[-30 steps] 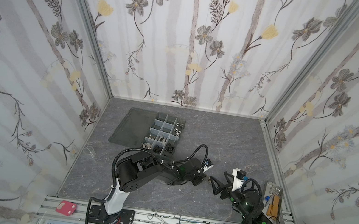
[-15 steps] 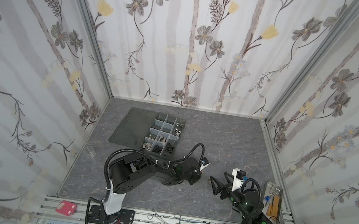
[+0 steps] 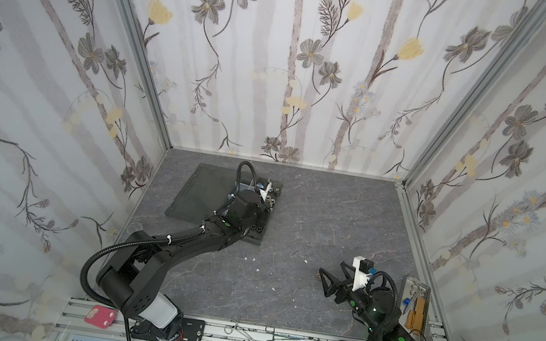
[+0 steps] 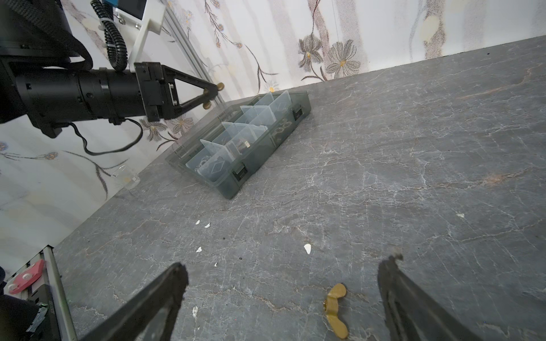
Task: Sort the screws and nuts into containers
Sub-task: Place the nut into the container, then pick up the nut at the center of the table.
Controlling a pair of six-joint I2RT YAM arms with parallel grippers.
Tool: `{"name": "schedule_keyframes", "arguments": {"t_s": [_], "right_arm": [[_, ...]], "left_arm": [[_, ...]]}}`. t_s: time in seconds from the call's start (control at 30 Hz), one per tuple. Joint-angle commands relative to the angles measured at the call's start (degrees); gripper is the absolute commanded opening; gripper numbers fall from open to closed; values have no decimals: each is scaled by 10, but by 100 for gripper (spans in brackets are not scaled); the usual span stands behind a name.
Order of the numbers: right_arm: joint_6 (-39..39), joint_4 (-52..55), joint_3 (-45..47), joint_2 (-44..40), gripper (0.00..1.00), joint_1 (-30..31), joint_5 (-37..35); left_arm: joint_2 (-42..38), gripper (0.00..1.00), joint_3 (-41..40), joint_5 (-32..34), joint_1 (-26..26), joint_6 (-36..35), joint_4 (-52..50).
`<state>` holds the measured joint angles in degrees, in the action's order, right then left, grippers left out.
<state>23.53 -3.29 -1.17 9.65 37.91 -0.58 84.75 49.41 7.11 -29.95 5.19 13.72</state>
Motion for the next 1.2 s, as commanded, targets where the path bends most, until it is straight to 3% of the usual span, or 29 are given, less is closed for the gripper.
{"name": "schedule_keyframes", "arguments": {"t_s": [0.0,0.13,0.33,0.47,0.53,0.63,0.67,0.83,0.93,1.03,1.17], "right_arm": [[5,-8,1,0,100,1,-7],[5,-9,2,1,100,1,-5],[4,-13,1,7,100,1,-3],[4,-13,1,7,100,1,-3],[3,-13,1,7,100,1,-3],[4,-13,1,7,100,1,-5],[4,-13,1,8,100,1,-5],[4,-15,1,10,100,1,-4],[2,-15,1,11,100,1,2],[0,-10,-1,7,100,1,8],[-3,-10,2,-7,100,3,14]], "left_arm": [[-12,17,4,22,57,62,-115],[9,19,11,-30,133,97,-153],[95,18,62,-68,150,93,-183],[122,18,70,-57,153,88,-166],[131,25,76,-49,152,88,-164],[130,49,79,-42,144,83,-158],[125,57,80,-35,137,77,-157],[82,59,81,-19,68,32,-129],[65,60,63,-67,3,-9,-68],[64,70,7,-150,-55,-44,42],[90,74,-41,-231,-110,-72,149]]}}
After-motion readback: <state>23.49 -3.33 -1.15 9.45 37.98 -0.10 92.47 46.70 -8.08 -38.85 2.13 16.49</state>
